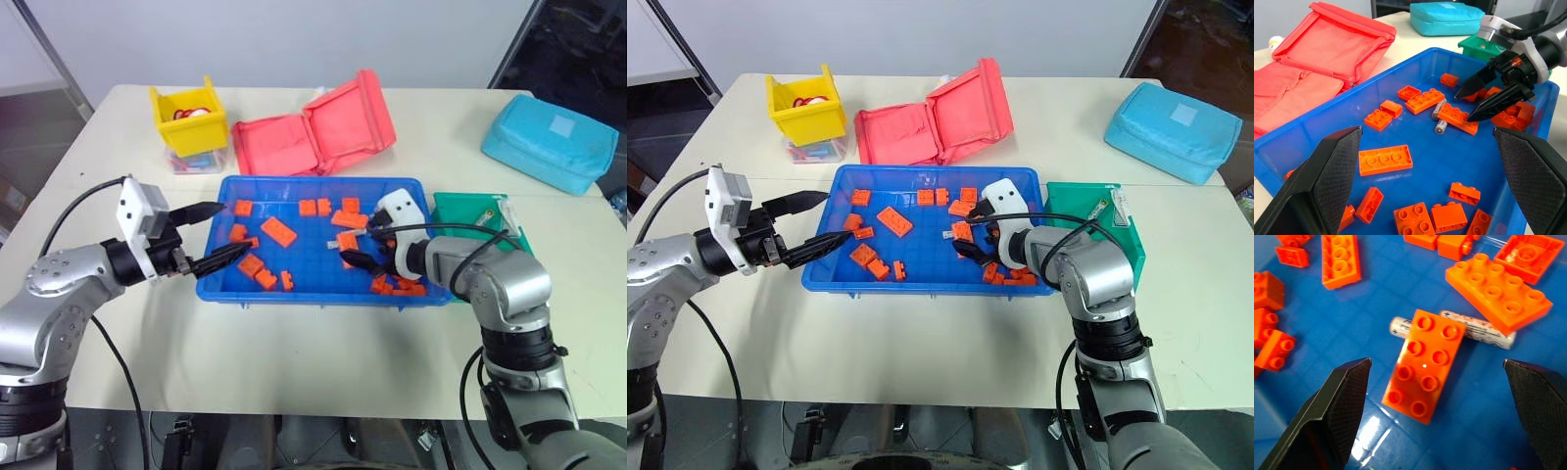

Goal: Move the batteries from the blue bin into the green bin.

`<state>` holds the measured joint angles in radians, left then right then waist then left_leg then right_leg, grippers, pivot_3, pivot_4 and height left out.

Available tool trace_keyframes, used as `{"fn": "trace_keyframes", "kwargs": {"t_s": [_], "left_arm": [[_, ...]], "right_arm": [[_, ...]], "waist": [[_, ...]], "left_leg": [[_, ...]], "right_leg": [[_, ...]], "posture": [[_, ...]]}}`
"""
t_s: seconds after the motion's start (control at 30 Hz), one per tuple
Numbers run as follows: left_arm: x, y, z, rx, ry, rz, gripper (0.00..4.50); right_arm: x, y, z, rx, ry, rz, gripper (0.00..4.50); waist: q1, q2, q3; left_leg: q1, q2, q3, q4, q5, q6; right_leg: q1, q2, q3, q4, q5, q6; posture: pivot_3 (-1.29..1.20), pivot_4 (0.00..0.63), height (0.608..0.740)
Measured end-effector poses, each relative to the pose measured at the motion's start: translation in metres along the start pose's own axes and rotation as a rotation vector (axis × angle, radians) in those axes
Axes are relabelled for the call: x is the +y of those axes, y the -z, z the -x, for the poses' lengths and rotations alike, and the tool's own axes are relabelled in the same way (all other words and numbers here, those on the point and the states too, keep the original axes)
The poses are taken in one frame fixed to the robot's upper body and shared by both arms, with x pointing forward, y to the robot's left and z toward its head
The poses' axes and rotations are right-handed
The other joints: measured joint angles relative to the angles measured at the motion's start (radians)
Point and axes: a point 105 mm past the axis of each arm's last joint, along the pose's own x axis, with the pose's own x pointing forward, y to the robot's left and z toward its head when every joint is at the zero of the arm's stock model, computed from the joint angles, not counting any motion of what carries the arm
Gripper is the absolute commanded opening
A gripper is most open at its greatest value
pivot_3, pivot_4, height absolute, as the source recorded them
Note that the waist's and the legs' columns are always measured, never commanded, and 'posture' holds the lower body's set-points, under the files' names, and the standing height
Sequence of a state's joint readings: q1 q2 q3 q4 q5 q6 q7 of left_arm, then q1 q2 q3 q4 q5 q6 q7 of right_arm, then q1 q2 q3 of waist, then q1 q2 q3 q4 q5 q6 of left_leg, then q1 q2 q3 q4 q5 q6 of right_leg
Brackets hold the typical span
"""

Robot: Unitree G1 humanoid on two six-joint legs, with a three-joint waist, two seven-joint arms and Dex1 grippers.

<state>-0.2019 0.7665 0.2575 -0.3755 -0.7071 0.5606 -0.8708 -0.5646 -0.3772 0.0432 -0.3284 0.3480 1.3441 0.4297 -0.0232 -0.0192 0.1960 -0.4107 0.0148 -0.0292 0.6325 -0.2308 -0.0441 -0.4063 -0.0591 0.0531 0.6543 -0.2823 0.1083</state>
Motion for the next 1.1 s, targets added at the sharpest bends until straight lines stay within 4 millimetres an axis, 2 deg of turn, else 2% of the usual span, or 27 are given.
{"fn": "trace_keyframes", "kwargs": {"t_s": [0.27, 0.4, 0.5, 0.67, 0.7, 1.0, 1.1], "left_arm": [[-0.001, 0.000, -0.001, -0.004, -0.004, 0.000, 4.50], [-0.002, 0.000, -0.001, -0.004, -0.012, -0.003, 4.50], [-0.002, 0.002, -0.001, -0.004, -0.017, 0.003, 4.50], [-0.002, 0.002, -0.001, -0.002, -0.024, 0.005, 4.50], [-0.002, 0.003, -0.001, -0.001, -0.025, 0.006, 4.50], [-0.001, 0.003, -0.001, -0.001, -0.030, 0.007, 4.50], [-0.002, 0.003, -0.001, -0.001, -0.028, 0.006, 4.50]], "right_arm": [[0.011, 0.004, -0.011, 0.008, -0.036, -0.048, 4.44], [0.011, 0.005, -0.014, 0.010, -0.035, -0.057, 4.44], [0.011, 0.005, -0.016, 0.007, -0.035, -0.047, 3.64], [0.011, 0.007, -0.017, 0.010, -0.038, -0.035, 1.14], [0.011, 0.006, -0.017, 0.005, -0.037, -0.031, 0.94], [0.006, 0.004, -0.014, 0.006, -0.018, -0.001, 0.94], [0.002, -0.010, -0.009, -0.008, -0.006, 0.046, 0.94]], "waist": [[0.001, 0.000, 0.000], [0.001, 0.000, 0.000], [0.001, 0.000, 0.000], [0.001, 0.000, 0.000], [0.001, 0.000, 0.000], [0.001, -0.001, 0.000], [0.000, 0.000, 0.000]], "left_leg": [[0.000, 0.000, 0.000, 0.000, 0.000, 0.000], [0.000, 0.000, 0.000, 0.000, 0.000, 0.000], [0.000, 0.000, 0.000, 0.000, 0.000, 0.000], [0.000, 0.000, 0.000, 0.000, 0.000, 0.000], [0.000, 0.000, 0.000, 0.000, 0.000, 0.000], [0.000, 0.000, 0.000, 0.000, 0.000, 0.000], [0.000, 0.000, 0.000, 0.000, 0.000, 0.000]], "right_leg": [[0.000, 0.000, 0.000, 0.000, 0.000, 0.000], [0.000, 0.000, 0.000, 0.000, 0.000, 0.000], [0.000, 0.000, 0.000, 0.000, 0.000, 0.000], [0.000, 0.000, 0.000, 0.000, 0.000, 0.000], [0.000, 0.000, 0.000, 0.000, 0.000, 0.000], [0.001, 0.000, 0.000, 0.000, 0.000, 0.000], [0.000, 0.000, 0.000, 0.000, 0.000, 0.000]], "posture": [[0.00, 0.150, 0.740], [0.00, 0.150, 0.740], [0.00, 0.150, 0.740], [0.00, 0.150, 0.740], [0.00, 0.150, 0.740], [0.00, 0.150, 0.740], [0.00, 0.150, 0.740]]}}
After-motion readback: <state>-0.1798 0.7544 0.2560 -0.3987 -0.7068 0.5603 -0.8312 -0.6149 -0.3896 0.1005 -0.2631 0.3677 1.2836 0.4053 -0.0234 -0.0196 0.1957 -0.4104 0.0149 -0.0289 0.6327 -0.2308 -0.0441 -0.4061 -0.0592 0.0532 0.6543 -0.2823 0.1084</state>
